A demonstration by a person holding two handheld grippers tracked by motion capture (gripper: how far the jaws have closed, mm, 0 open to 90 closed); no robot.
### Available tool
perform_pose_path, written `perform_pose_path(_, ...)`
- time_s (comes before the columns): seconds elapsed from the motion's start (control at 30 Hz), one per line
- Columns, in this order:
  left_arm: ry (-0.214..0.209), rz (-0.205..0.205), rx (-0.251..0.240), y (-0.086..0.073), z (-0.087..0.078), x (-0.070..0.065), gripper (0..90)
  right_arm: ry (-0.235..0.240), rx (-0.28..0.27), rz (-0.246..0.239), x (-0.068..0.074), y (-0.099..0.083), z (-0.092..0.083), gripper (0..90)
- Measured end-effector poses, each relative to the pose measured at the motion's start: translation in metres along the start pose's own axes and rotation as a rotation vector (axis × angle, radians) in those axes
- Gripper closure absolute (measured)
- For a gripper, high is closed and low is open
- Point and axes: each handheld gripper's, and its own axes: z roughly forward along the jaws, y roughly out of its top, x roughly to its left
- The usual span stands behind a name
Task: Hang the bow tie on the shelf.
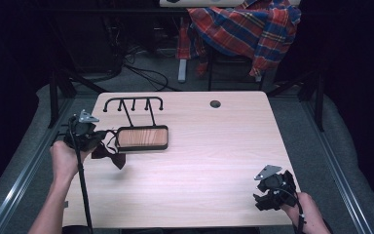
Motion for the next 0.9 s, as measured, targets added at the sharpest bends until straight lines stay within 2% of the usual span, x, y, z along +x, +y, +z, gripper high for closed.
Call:
perform_pose_path(0.1, -0.003, -0.002, 0.002, 0.001, 0.000, 0.002, 87.4, -0.004, 0.009, -0.017, 0.002, 0.001, 0.001, 15.0)
perform_pose_path(0.13, 0.000, -0.005, -0.001, 0.001, -0.001, 0.003, 87.4, 0.001, 0.008, -0.012, 0.002, 0.002, 0.001, 15.0)
perform_pose_path(0.17, -0.004, -0.009, -0.005, 0.002, -0.002, 0.005, 87.4, 0.010, -0.015, 0.008, 0.003, 0.001, 0.003, 15.0)
perform_pose_path(0.2, -0.004, -0.009, -0.005, 0.002, -0.002, 0.005, 87.4, -0.007, 0.013, -0.014, 0.002, 0.002, 0.001, 15.0)
perform_pose_path(0.53, 0.013, -0.008, -0.031, 0.014, -0.003, 0.011, 87.5, -0.005, 0.013, -0.010, 0.002, 0.001, 0.001, 15.0)
perform_pose_path(0.57, 0.015, -0.008, -0.034, 0.015, -0.002, 0.011, 87.4, 0.000, -0.005, 0.004, 0.003, 0.001, 0.003, 15.0)
perform_pose_path(0.63, 0.018, -0.010, -0.039, 0.017, -0.002, 0.013, 87.4, -0.018, 0.024, -0.029, 0.002, 0.002, 0.000, 15.0)
perform_pose_path(0.9, 0.040, -0.015, -0.057, 0.025, 0.000, 0.017, 87.4, -0.012, 0.025, -0.034, 0.003, 0.001, 0.001, 15.0)
